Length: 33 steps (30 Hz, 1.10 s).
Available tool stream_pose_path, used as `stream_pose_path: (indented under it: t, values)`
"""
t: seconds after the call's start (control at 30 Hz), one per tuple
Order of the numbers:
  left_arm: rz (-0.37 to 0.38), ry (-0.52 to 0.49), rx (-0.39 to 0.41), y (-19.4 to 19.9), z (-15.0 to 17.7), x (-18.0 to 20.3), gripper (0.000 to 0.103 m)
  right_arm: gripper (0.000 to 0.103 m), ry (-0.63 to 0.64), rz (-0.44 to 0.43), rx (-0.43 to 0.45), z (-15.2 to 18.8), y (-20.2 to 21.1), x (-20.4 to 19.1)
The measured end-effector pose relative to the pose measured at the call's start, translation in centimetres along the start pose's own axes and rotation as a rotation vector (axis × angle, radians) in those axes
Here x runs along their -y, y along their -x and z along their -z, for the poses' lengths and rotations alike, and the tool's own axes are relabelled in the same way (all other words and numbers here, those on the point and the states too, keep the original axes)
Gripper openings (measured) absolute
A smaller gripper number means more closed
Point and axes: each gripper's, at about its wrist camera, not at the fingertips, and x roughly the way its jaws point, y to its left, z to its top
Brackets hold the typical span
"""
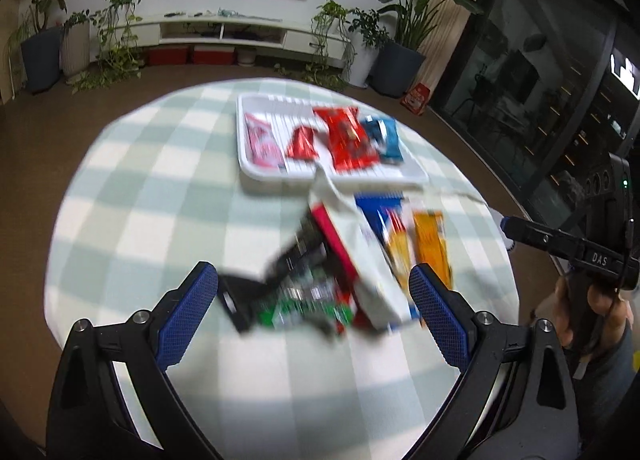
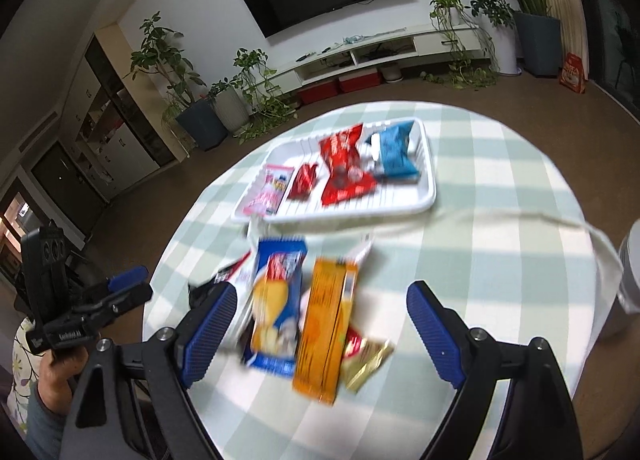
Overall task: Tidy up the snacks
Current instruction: 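Reach the left gripper toward the white bag while the right approaches the orange bar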
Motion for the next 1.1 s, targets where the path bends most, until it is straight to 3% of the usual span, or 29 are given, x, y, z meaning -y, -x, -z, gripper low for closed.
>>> stream_pose_path:
  t: [0.2, 0.33, 0.67, 0.83, 0.87, 1.03, 1.1]
  values:
    - [-0.003, 0.017, -0.019, -0.1, 3.9, 1.2, 0.097, 0.089, -0.029, -0.009, -0.027, 4.0, 0.0, -0.7]
    - [0.016, -0.008, -0.034, -0.9, 4.4, 2.2, 0.097, 0.088, -0.013, 0.008, -0.047, 5.5, -0.5, -1.1]
    - [0.087, -0.056, -0.077, -4.1, 0.7, 3.9, 0.097, 0.084, 0.008, 0.035, -0.045, 5.2, -1.6, -1.2]
    - [0.082, -0.058, -0.132, -6.7, -1.0, 4.4, 0.096, 0.075, 0.018, 0.067, -0.074, 4.8, -2.8, -0.8]
    - [0.080, -0.057, -0.141, -7.2, -1.3, 4.4, 0.094, 0.075, 0.017, 0.067, -0.075, 4.8, -2.9, -0.7]
    - [0.083, -0.056, -0.181, -9.1, -2.0, 4.5, 0.061, 0.068, 0.033, 0.083, -0.082, 4.6, -3.4, -0.5]
    - [0.082, -0.049, -0.185, -9.6, -2.1, 4.3, 0.060, 0.068, 0.031, 0.081, -0.090, 4.6, -3.6, -0.4]
